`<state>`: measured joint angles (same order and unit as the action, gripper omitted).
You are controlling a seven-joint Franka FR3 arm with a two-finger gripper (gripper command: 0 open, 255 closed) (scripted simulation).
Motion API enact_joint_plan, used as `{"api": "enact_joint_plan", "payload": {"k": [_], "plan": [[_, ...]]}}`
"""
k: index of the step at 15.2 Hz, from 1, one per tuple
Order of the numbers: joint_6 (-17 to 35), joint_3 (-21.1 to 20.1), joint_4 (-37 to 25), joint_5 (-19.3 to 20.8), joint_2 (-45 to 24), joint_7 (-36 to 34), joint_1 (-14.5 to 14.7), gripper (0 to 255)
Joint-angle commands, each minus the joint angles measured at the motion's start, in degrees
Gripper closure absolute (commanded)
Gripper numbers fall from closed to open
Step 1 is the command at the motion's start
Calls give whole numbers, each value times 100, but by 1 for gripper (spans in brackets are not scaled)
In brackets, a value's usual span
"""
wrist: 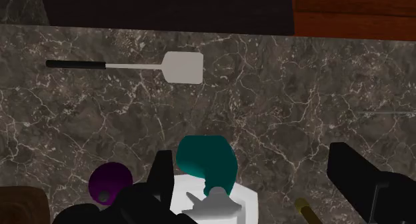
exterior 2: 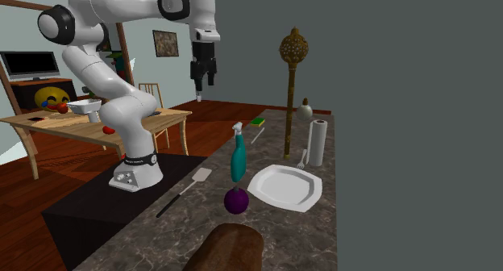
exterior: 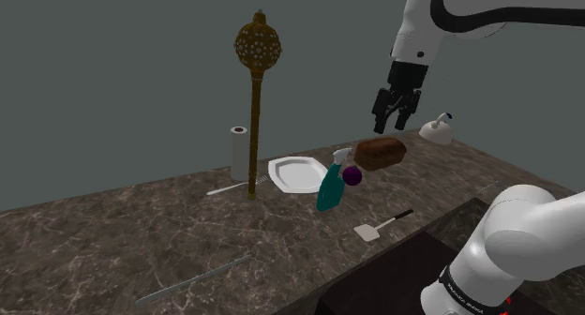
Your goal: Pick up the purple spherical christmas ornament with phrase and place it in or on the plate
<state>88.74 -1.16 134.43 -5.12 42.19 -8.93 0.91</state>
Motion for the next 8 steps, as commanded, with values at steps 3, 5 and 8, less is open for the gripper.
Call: {"api": "enact_joint_plan", "payload": {"k": [3,5,8], "plan": [[187,166,-26,64,-354,175,-64,0],[366,328,-79,116,-729,347,-122,0],[615,560,-210,170,-1324,604,-203,0]]}}
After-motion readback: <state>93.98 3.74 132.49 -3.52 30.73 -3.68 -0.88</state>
